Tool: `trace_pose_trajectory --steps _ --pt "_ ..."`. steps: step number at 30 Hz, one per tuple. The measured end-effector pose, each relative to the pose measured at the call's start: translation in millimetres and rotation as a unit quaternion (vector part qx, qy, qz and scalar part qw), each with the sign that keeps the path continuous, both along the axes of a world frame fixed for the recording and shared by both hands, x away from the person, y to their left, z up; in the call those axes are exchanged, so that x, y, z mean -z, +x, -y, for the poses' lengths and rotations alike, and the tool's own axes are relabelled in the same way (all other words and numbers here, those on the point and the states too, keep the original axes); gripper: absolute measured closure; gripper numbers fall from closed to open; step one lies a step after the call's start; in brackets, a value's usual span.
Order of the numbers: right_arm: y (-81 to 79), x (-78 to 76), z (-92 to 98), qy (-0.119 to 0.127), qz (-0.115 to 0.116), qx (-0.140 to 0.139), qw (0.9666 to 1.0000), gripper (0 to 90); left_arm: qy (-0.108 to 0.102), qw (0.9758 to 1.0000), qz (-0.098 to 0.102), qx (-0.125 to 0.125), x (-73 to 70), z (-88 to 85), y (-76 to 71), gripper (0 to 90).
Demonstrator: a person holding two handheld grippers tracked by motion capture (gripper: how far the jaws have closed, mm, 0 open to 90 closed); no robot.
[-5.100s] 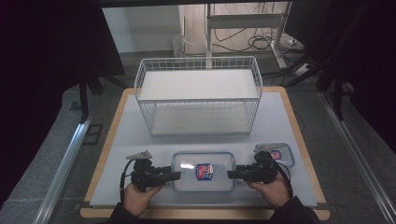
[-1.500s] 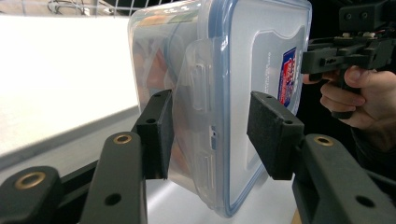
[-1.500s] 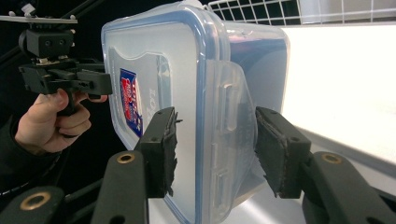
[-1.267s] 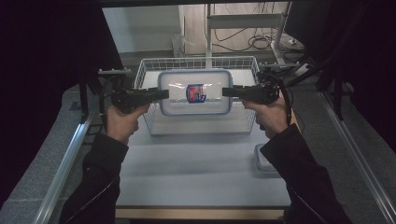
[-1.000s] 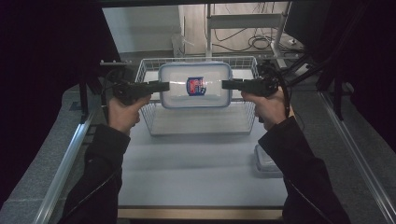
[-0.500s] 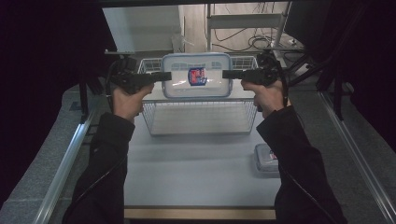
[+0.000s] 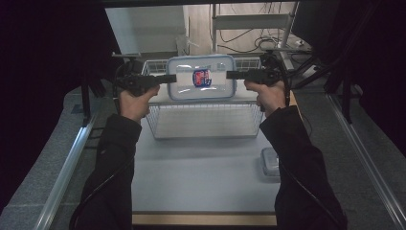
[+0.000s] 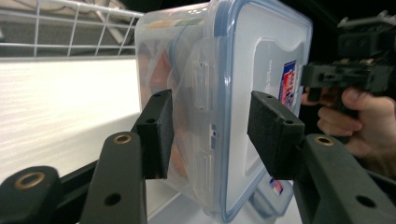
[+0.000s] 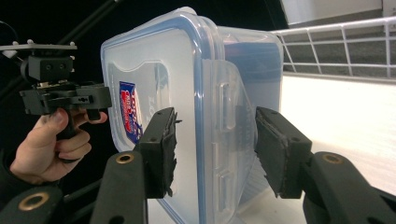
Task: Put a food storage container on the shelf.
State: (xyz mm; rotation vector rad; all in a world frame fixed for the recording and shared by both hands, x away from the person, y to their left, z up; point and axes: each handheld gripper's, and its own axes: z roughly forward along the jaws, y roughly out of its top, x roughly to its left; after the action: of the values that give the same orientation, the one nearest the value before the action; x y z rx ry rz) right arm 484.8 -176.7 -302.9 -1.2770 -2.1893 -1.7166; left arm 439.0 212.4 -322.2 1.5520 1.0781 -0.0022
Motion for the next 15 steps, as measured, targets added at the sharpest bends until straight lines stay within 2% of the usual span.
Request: trace_pose_trajectory --steps 9,15 --pt "4.0 2.6 0.4 0.004 0.004 -0.001 1.0 48.9 0.006 1.0 0.005 -0.005 0.0 1.3 1.8 50.7" --pt "5.8 4.5 -1.2 0.003 0.016 0.004 0.9999 47.5 0.0 0.9999 0.007 -0.011 2.1 1.0 4.8 49.8"
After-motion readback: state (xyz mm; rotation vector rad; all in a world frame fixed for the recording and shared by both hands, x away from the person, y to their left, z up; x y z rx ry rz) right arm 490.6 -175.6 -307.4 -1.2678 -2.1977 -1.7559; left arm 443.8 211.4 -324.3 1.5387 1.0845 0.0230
